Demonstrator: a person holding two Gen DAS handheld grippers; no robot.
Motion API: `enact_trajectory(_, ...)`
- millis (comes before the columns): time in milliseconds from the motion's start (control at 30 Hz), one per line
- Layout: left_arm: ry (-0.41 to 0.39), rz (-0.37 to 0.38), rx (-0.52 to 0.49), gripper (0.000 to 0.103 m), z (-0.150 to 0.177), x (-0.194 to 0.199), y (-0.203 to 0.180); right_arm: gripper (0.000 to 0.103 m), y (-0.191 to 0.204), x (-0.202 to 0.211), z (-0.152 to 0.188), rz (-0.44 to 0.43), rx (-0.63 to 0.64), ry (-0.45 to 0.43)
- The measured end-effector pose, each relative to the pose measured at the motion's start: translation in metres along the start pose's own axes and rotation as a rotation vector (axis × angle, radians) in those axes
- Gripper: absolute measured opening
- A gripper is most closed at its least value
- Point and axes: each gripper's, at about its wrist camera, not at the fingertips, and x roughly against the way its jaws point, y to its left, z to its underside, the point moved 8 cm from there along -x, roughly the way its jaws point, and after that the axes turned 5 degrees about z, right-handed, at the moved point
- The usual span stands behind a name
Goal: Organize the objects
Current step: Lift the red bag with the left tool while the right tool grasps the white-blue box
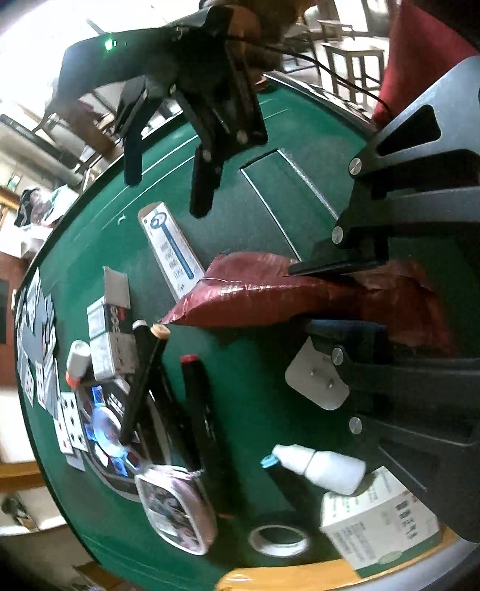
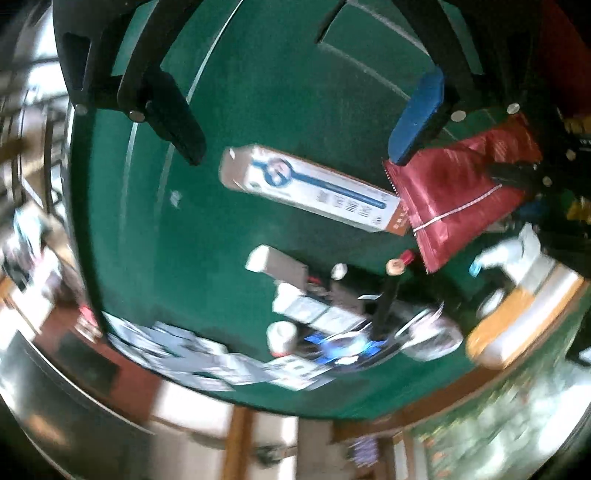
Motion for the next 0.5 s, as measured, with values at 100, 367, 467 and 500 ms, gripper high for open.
enact_trajectory(100,-0.005,-0.013,0.005,0.019,0.002,-0.002,-0.001,0.093,0.011,-0.015,-0.006,-0.002,0.149,0.046)
enact_trajectory(367,0.001,-0.021,0.056,0.021,0.000,-0.013,-0.004,0.048,0.014,-0.043,-0.010,-0.039,0.254,0.124)
enact_trajectory(467,0.015,-0.033,0.067,0.023,0.000,-0.017,-0.006,0.033,0.018,-0.042,-0.008,-0.070,0.243,0.128)
enact_trajectory(500,0.018,-0.033,0.067,0.023,0.001,-0.018,-0.008,0.032,0.018,-0.041,-0.006,-0.065,0.236,0.132)
